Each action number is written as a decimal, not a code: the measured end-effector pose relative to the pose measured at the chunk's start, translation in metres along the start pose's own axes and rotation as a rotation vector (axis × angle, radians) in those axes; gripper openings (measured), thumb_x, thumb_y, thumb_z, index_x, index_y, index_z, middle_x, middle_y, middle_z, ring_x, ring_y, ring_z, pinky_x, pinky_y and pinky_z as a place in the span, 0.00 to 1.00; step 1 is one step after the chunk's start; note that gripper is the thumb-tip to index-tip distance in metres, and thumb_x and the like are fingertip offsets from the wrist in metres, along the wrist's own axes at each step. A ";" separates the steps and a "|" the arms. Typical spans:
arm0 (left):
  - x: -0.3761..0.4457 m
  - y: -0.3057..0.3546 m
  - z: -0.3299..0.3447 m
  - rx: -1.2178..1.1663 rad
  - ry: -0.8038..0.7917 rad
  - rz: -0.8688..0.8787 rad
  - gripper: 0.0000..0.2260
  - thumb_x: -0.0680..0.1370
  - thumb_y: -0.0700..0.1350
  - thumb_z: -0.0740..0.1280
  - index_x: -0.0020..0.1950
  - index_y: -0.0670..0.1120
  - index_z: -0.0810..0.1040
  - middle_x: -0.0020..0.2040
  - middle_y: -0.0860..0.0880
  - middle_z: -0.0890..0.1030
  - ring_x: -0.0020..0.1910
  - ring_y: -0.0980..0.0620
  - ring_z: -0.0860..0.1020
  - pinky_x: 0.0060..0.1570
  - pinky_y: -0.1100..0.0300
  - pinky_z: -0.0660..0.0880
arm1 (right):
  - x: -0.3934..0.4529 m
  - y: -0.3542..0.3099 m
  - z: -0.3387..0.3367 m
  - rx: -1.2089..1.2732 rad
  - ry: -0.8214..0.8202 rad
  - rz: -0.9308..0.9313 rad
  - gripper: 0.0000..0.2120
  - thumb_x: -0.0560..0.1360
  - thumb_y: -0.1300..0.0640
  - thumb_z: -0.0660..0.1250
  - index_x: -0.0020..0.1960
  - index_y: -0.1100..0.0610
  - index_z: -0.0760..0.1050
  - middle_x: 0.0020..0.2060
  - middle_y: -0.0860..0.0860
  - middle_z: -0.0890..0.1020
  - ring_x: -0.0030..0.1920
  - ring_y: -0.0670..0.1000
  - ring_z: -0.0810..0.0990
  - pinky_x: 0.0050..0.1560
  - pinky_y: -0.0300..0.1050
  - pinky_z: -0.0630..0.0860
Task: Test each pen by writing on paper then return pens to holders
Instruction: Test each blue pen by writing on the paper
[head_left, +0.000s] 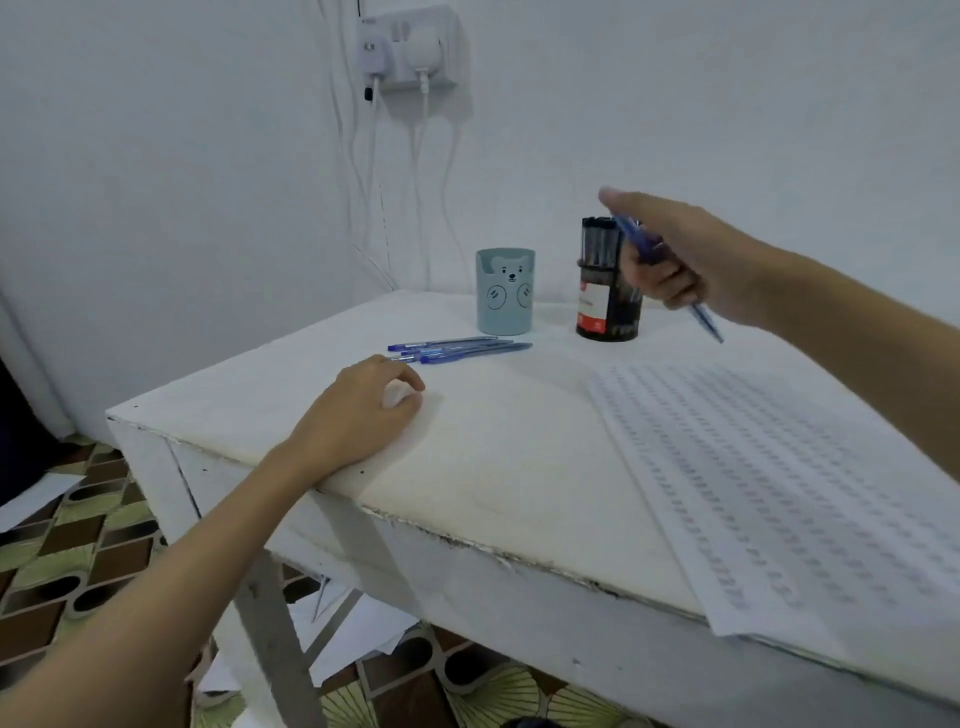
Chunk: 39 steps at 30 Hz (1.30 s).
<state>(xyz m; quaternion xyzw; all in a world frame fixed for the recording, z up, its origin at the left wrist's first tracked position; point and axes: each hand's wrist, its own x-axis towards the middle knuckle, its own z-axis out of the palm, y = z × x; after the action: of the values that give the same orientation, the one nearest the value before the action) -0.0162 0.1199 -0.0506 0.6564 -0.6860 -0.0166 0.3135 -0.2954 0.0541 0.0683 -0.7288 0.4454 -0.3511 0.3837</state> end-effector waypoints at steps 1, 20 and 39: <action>0.002 0.010 0.004 -0.031 0.001 0.031 0.06 0.77 0.46 0.64 0.53 0.50 0.78 0.56 0.53 0.76 0.54 0.54 0.72 0.52 0.62 0.65 | -0.010 0.005 -0.013 0.081 0.028 0.015 0.28 0.74 0.37 0.58 0.23 0.55 0.65 0.20 0.47 0.59 0.21 0.46 0.54 0.22 0.35 0.51; 0.043 0.221 0.121 0.037 -0.391 0.422 0.11 0.79 0.49 0.59 0.60 0.54 0.74 0.63 0.53 0.71 0.61 0.52 0.71 0.62 0.52 0.69 | -0.104 0.105 -0.112 0.602 0.312 0.290 0.31 0.80 0.45 0.46 0.53 0.67 0.79 0.39 0.62 0.82 0.30 0.55 0.78 0.35 0.44 0.72; 0.072 0.216 0.150 -0.180 -0.468 0.360 0.13 0.79 0.53 0.61 0.63 0.54 0.73 0.65 0.54 0.69 0.64 0.55 0.67 0.59 0.62 0.61 | -0.089 0.143 -0.084 0.308 0.521 0.160 0.21 0.78 0.52 0.63 0.31 0.64 0.74 0.25 0.59 0.76 0.22 0.50 0.72 0.25 0.39 0.66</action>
<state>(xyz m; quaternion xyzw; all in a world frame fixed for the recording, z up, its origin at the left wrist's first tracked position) -0.2717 0.0254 -0.0477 0.4722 -0.8407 -0.1721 0.2016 -0.4527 0.0709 -0.0330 -0.5102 0.5261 -0.5582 0.3891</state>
